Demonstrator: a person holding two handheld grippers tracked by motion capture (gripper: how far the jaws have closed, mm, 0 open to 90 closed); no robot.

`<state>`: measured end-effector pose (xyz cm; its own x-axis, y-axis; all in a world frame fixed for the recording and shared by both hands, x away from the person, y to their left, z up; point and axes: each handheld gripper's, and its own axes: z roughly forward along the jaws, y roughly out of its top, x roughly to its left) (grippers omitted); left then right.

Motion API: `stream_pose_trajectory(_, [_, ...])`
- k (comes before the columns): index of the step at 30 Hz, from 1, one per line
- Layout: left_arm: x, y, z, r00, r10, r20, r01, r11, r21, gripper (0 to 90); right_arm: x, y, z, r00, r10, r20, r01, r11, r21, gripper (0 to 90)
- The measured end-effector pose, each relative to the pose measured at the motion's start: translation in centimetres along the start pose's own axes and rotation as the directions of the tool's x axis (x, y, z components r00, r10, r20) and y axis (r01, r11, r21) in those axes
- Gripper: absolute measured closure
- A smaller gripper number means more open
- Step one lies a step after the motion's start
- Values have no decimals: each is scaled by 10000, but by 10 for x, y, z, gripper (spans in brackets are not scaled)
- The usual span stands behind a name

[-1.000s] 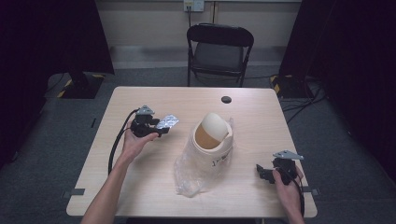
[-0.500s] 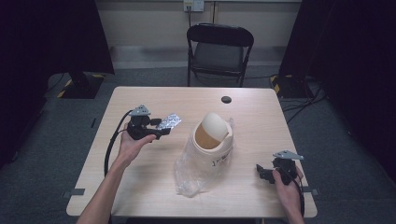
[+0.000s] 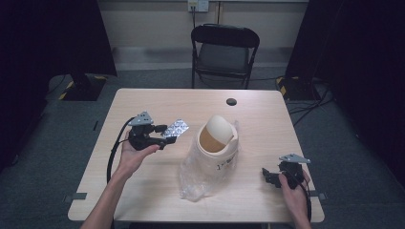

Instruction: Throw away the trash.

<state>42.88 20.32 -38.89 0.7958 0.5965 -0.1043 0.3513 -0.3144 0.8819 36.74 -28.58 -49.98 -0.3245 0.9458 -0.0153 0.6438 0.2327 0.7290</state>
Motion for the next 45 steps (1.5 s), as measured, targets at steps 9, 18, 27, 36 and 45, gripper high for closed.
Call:
stream_pose_trajectory(9, [-31,9,-7,9968,665,452,-654,9975,-252,341,0,0,0,10000,0,5,0,10000,-3,93])
stream_pose_trajectory(18, [-46,14,1,9918,837,961,-831,9965,-103,341,0,0,0,10000,0,4,0,10000,-2,94])
stream_pose_trajectory(27, [-56,21,18,9838,1161,1363,-1214,9921,311,341,0,0,0,10000,0,1,0,10000,-1,94])
stream_pose_trajectory(36, [-65,31,26,9784,1472,1450,-1533,9877,316,341,0,0,0,10000,2,0,-2,10000,-1,94])
stream_pose_trajectory(45, [-69,34,33,9760,1463,1615,-1592,9848,701,341,0,0,0,10000,-1,-1,1,10000,-3,93])
